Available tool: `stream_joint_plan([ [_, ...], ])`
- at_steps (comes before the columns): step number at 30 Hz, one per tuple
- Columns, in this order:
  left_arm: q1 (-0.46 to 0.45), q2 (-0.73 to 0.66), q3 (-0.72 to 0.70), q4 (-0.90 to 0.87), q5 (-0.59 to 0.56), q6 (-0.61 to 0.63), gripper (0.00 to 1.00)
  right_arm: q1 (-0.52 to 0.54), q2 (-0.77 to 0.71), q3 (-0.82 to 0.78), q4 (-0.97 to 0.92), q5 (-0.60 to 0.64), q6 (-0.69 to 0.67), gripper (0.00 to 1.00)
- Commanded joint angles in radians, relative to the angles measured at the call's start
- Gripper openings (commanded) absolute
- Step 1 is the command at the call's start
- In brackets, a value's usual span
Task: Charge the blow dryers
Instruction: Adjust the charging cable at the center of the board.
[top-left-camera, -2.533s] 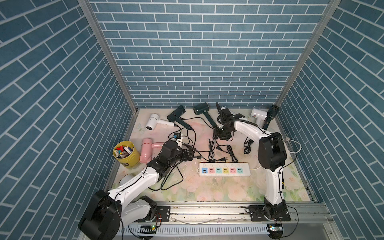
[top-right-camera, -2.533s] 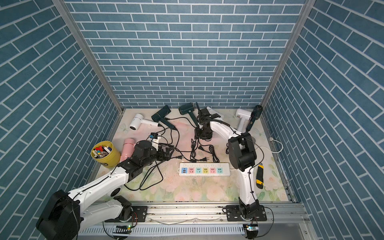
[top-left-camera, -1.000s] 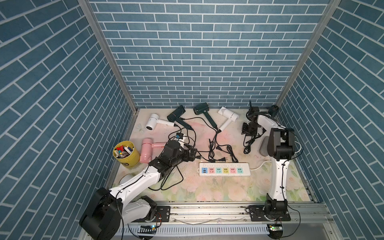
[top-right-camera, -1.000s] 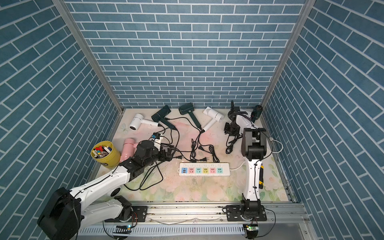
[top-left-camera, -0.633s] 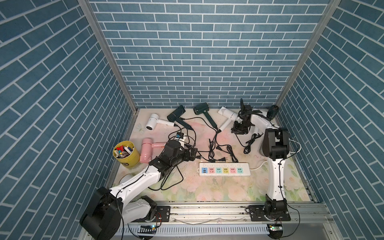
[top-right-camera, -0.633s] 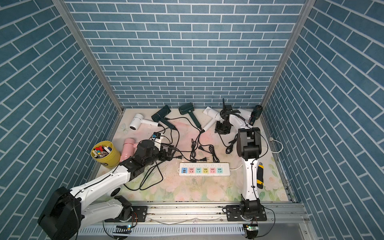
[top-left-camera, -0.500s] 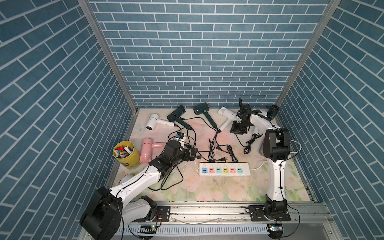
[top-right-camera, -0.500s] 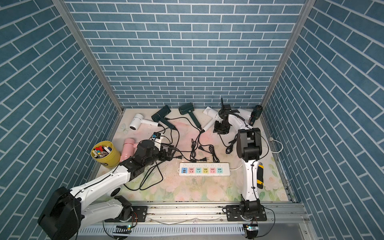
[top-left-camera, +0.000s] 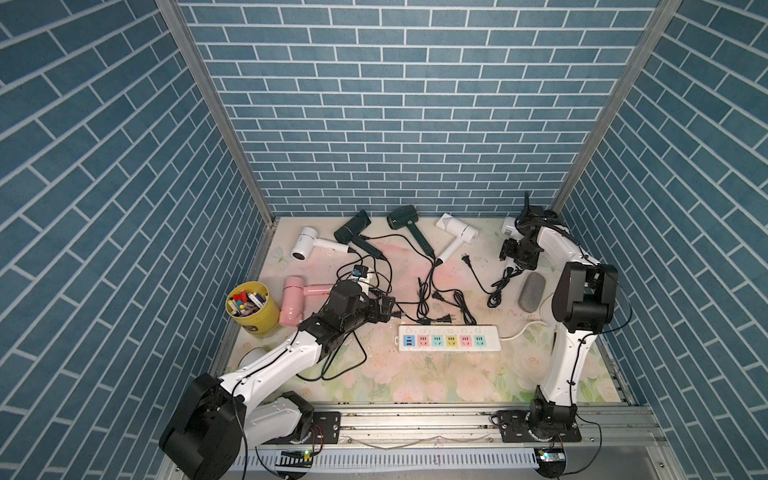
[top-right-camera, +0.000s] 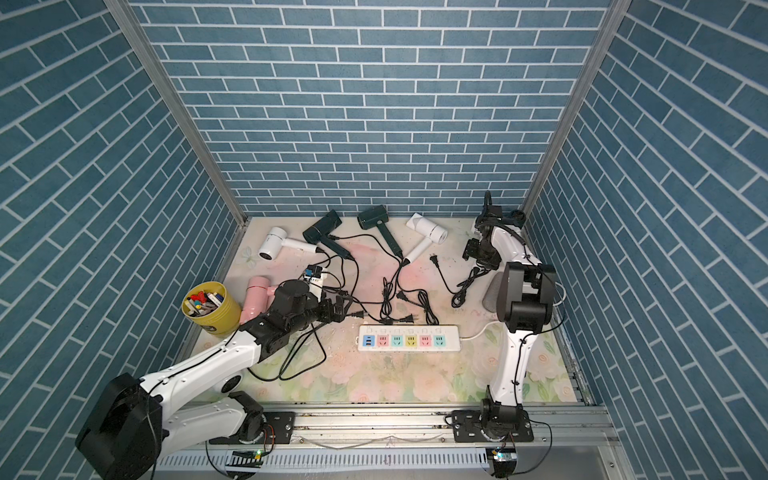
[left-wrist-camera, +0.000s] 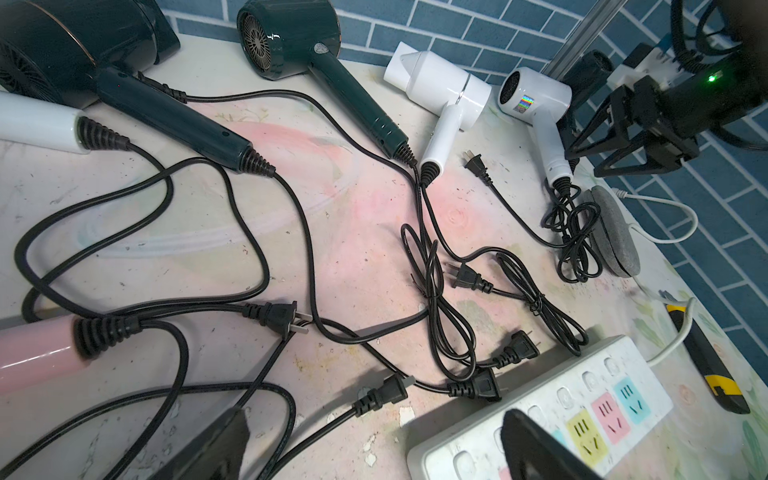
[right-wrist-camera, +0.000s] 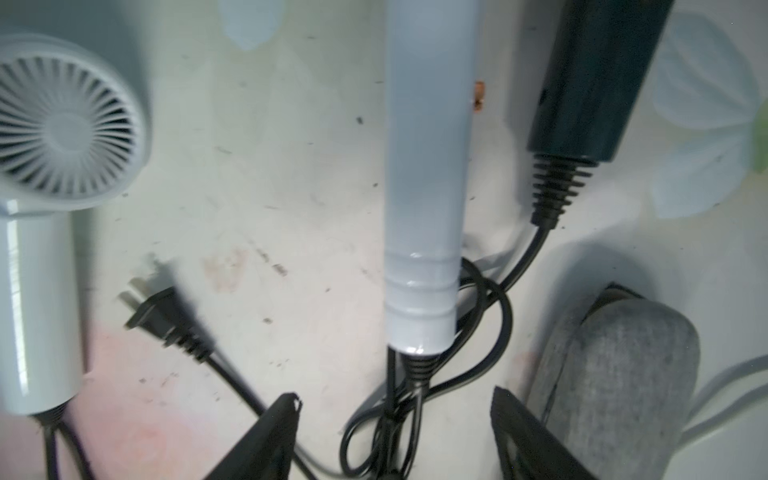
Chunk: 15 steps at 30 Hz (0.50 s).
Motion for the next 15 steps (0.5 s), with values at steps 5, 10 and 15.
stream_joint_plan([
  [5, -0.011, 0.0, 0.026, -0.02, -0.011, 0.018, 0.99, 0.015, 0.137, 0.114, -0.026, -0.114, 0.036, 0.72],
  [10, -0.01, 0.006, 0.026, -0.017, -0.009, 0.017, 0.99, 0.028, 0.156, 0.139, 0.012, -0.281, 0.05, 0.64],
  [15, -0.012, 0.009, 0.03, -0.017, -0.008, 0.017, 0.99, 0.037, 0.163, 0.178, 0.024, -0.364, 0.086, 0.52],
])
